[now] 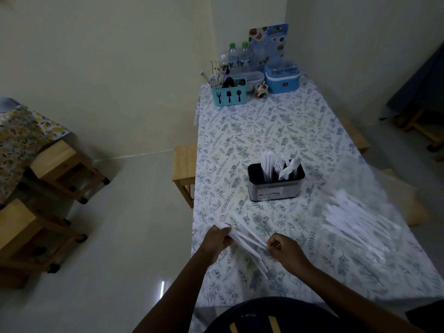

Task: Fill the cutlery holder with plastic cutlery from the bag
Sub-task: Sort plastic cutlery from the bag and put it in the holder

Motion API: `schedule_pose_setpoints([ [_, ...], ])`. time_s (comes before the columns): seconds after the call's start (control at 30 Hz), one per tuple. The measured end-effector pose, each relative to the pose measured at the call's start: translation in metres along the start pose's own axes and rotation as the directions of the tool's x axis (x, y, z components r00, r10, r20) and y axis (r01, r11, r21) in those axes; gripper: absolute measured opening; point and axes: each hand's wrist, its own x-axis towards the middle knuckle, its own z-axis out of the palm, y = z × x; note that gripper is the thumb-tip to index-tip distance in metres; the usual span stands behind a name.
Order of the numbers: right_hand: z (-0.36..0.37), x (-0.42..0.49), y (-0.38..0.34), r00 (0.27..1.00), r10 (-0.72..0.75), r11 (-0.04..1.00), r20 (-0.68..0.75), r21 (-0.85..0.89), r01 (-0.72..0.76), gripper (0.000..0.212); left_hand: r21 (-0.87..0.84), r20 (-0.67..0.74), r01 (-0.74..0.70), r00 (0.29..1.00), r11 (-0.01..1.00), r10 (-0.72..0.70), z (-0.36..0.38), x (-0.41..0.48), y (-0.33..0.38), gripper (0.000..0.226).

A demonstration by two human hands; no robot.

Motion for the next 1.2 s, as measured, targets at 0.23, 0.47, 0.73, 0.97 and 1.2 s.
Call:
schedule_pose_setpoints([
  [0.23, -0.010, -0.007, 0.005, 0.974, -0.215, 0.964, -0.075, -0.175, 0.200, 0.014, -0.092, 0.076, 0.033, 0.997, 0.995, -0.026, 0.013, -0.008, 0.004, 0.035],
  [0.47, -0.014, -0.009, 0.011, 0.952, -0.286, 0.936, -0.106, -0.245, 0.254, 0.014, -0.153, 0.266, 0.065, 0.964, 0.986, -0.022, 0.014, -0.019, 0.003, 0.014],
  [0.73, -0.014, -0.013, 0.002, 0.964, -0.260, 0.951, -0.054, -0.188, 0.246, 0.017, -0.189, 0.252, 0.017, 0.967, 0.982, 0.032, 0.013, -0.021, 0.003, 0.015],
  [0.97, -0.006, -0.010, -0.001, 0.945, -0.326, 0.932, 0.007, -0.165, 0.323, 0.034, -0.166, 0.177, -0.006, 0.984, 0.986, 0.036, 0.015, -0.030, 0.009, 0.017],
  [1.2, -0.003, -0.007, 0.000, 0.938, -0.344, 0.919, 0.042, -0.190, 0.346, 0.035, -0.145, 0.225, -0.016, 0.973, 0.989, 0.048, 0.014, -0.031, 0.011, 0.008],
])
